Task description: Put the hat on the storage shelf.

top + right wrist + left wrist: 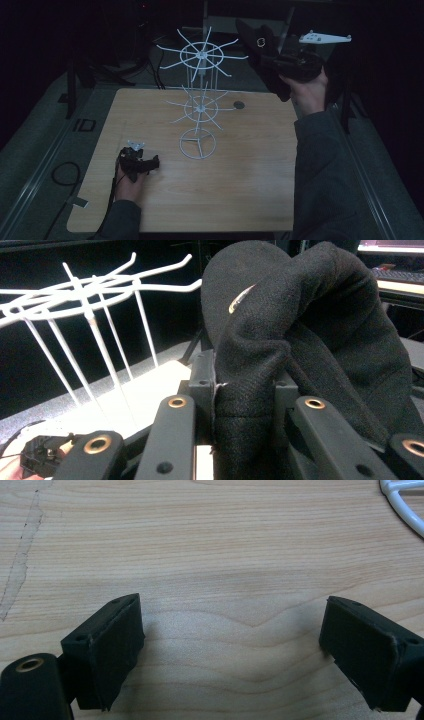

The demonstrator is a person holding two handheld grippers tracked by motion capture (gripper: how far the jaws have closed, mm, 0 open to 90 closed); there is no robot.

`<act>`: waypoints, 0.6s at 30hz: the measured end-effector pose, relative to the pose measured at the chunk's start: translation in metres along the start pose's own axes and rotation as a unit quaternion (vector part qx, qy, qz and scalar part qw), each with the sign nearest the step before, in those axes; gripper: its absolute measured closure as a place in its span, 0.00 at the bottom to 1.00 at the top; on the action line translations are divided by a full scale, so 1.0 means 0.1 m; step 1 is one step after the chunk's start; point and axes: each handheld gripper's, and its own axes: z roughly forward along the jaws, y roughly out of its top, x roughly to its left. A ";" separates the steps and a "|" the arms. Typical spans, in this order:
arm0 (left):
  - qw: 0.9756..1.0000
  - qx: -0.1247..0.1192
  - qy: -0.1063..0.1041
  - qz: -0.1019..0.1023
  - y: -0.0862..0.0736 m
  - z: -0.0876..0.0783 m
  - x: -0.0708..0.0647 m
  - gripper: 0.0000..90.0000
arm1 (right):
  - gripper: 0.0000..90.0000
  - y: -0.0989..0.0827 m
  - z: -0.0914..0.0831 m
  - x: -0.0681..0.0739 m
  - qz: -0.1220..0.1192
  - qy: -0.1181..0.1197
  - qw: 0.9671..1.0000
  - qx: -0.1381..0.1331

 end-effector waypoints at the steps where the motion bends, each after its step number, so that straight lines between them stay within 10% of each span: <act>1: 1.000 0.000 0.000 0.000 0.00 0.00 0.00 0.13 | 0.80 0.02 0.00 0.01 0.000 0.002 1.000 -0.002; 18: 1.000 -0.001 0.000 -0.002 0.00 0.00 0.00 0.13 | 0.80 0.18 0.09 0.16 -0.014 0.031 0.999 -0.021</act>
